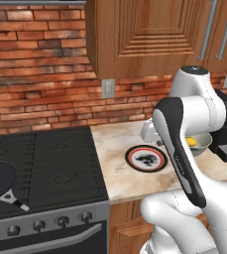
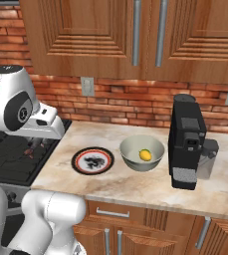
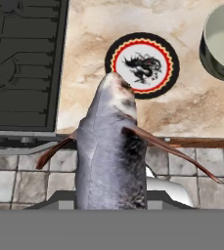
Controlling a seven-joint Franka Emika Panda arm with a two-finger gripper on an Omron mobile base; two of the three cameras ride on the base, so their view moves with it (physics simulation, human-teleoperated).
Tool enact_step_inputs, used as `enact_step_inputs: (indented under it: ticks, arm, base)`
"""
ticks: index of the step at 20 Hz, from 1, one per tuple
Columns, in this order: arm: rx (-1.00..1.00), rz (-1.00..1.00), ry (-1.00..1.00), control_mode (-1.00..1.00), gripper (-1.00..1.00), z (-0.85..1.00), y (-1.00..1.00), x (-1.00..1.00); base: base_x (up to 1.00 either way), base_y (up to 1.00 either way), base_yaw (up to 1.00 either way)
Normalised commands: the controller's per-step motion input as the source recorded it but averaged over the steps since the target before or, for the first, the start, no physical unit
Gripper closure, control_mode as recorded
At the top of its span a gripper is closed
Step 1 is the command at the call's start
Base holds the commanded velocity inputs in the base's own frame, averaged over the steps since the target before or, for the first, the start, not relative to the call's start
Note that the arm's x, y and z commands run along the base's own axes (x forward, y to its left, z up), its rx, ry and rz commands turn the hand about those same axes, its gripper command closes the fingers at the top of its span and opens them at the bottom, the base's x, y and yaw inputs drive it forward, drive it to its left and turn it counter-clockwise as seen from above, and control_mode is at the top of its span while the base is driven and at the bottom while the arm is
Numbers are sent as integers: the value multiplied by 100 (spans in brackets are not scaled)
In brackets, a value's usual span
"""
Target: Place the fish on the plate and place the lemon on the same plate.
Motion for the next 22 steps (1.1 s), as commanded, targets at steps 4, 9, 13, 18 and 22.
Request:
enact_step_inputs:
  ticks: [4,9,13,18,22]
  arm:
    - [1,0,0,-100,100,-32,-11,0]
    - [4,0,5,-100,100,-80,-31,0]
    - [4,0,1,-100,100,-72,-17,3]
    - [1,-2,-2,-100,100,-29,-3,59]
    - [-8,-12,0,-100,100,-2,0,100]
  base:
    - [0,-3,0]
    - [0,0,0]
    - [0,0,0]
    - [0,0,0]
    - [0,0,0]
